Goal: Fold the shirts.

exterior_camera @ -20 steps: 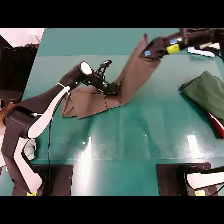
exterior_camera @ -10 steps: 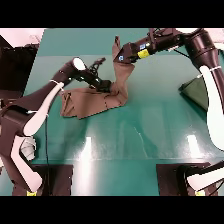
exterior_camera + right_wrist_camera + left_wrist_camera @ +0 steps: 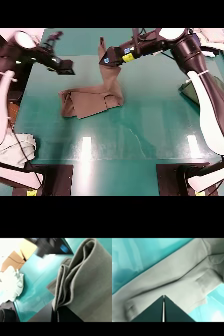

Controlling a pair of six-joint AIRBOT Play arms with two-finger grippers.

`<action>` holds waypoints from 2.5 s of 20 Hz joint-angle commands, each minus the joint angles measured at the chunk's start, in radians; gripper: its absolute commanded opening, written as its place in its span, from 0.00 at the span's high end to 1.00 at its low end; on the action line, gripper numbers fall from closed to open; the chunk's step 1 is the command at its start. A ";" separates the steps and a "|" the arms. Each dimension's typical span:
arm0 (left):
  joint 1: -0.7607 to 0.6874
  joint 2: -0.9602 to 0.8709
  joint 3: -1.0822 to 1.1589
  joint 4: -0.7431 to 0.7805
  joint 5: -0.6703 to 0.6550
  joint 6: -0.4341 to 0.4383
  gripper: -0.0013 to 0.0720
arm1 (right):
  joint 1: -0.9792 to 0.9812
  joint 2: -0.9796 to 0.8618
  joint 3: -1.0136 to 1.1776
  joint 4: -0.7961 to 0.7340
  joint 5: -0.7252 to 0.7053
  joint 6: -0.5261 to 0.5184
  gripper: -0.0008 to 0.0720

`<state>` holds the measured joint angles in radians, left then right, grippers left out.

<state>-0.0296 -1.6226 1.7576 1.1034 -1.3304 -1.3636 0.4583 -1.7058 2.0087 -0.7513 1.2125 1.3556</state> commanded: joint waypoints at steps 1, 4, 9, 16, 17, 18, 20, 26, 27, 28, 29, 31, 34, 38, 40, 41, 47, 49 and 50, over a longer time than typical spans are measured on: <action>0.108 0.087 0.000 0.022 -0.070 0.009 0.95 | 0.058 -0.053 0.036 0.000 -0.029 -0.005 0.97; 0.140 0.115 0.000 0.024 -0.110 0.010 0.95 | 0.125 -0.139 0.058 0.001 -0.089 -0.005 0.96; 0.140 0.121 0.000 0.027 -0.117 0.010 0.95 | 0.265 -0.287 0.059 0.167 -0.302 -0.147 0.55; 0.140 0.121 0.000 0.026 -0.156 0.010 0.95 | 0.187 -0.245 -0.033 0.237 -0.208 -0.173 0.35; 0.140 0.121 0.000 0.026 -0.158 0.010 0.95 | 0.144 -0.213 -0.075 0.172 -0.161 -0.153 0.36; 0.140 0.121 0.000 0.025 -0.158 0.010 0.95 | 0.093 -0.180 -0.122 0.082 -0.109 -0.118 0.36; 0.140 0.121 0.000 0.024 -0.159 0.010 0.95 | -0.009 -0.129 -0.213 -0.069 -0.029 -0.053 0.36; 0.137 0.121 0.000 0.011 -0.151 0.010 0.95 | -0.256 -0.125 -0.398 0.021 0.014 -0.037 0.02; 0.137 0.121 0.000 0.011 -0.151 0.010 0.95 | -0.268 -0.146 -0.403 0.043 0.019 -0.037 0.02; 0.137 0.121 0.000 0.011 -0.151 0.010 0.95 | -0.270 -0.171 -0.401 0.060 0.019 -0.038 0.02; 0.137 0.121 0.000 0.011 -0.151 0.010 0.95 | -0.269 -0.197 -0.399 0.081 0.018 -0.040 0.02; 0.137 0.121 0.000 0.011 -0.151 0.010 0.95 | -0.253 -0.260 -0.366 0.139 0.033 -0.040 0.02; 0.137 0.121 0.000 0.011 -0.152 0.010 0.95 | -0.201 -0.360 -0.251 0.182 0.075 -0.040 0.02; 0.137 0.121 0.000 0.011 -0.156 0.012 0.95 | -0.126 -0.456 -0.127 0.191 0.087 -0.039 0.02; 0.137 0.121 0.000 0.011 -0.156 0.029 0.95 | -0.097 -0.486 -0.105 0.248 0.087 -0.039 0.04; 0.137 0.121 0.000 0.011 -0.156 0.029 0.95 | -0.086 -0.492 -0.105 0.270 0.069 -0.040 0.05; 0.137 0.121 -0.003 0.011 -0.169 0.031 0.95 | -0.057 -0.483 -0.108 0.282 -0.035 -0.080 0.96; 0.137 0.121 -0.003 0.011 -0.174 0.036 0.95 | -0.073 -0.450 -0.108 0.257 -0.032 -0.082 0.97; 0.137 0.121 -0.003 0.011 -0.177 0.036 0.95 | -0.090 -0.422 -0.108 0.223 -0.026 -0.082 0.97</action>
<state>0.1074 -1.5024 1.7546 1.1141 -1.4971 -1.3323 0.3855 -2.1654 1.8980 -0.4980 1.1976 1.2861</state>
